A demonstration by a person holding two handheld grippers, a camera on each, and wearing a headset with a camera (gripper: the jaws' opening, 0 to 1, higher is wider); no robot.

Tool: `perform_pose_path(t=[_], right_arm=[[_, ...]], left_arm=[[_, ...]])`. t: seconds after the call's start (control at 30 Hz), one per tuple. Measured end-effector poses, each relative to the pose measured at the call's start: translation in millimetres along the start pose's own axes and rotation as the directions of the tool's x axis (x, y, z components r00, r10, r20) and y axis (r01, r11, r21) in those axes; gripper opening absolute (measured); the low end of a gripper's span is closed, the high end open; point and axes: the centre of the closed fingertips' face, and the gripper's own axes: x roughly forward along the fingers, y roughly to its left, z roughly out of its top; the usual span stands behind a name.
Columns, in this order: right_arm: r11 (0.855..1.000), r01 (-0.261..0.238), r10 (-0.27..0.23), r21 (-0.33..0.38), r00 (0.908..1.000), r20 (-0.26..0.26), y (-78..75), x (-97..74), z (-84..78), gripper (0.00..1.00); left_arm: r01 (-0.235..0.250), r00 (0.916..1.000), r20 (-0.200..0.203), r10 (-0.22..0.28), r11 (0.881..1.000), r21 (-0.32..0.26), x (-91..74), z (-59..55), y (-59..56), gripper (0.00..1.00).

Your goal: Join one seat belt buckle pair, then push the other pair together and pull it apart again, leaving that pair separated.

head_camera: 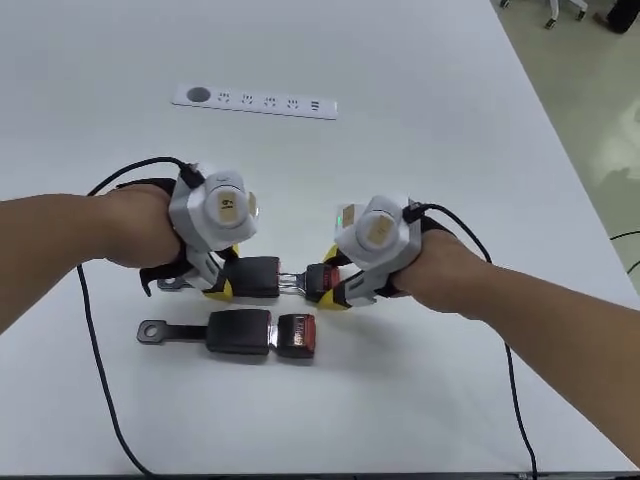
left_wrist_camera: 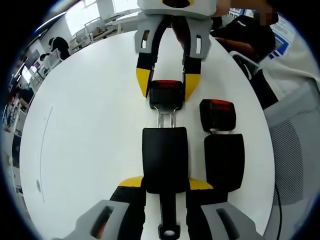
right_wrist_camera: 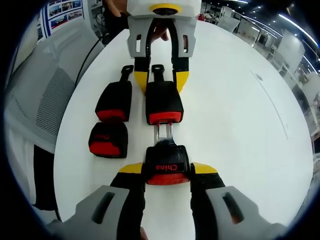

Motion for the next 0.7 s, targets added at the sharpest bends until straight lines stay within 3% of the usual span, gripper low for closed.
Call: perform_pose_path(t=[0.7], right_arm=[[0.999, 0.01, -0.008, 0.045, 0.9979, -0.064, -2.3, -36.3, -64.8, 0.33]], left_arm=[[-0.001, 0.9999, -0.014, 0.001, 1.0, 0.005, 1.7, 3.0, -0.6, 0.31]])
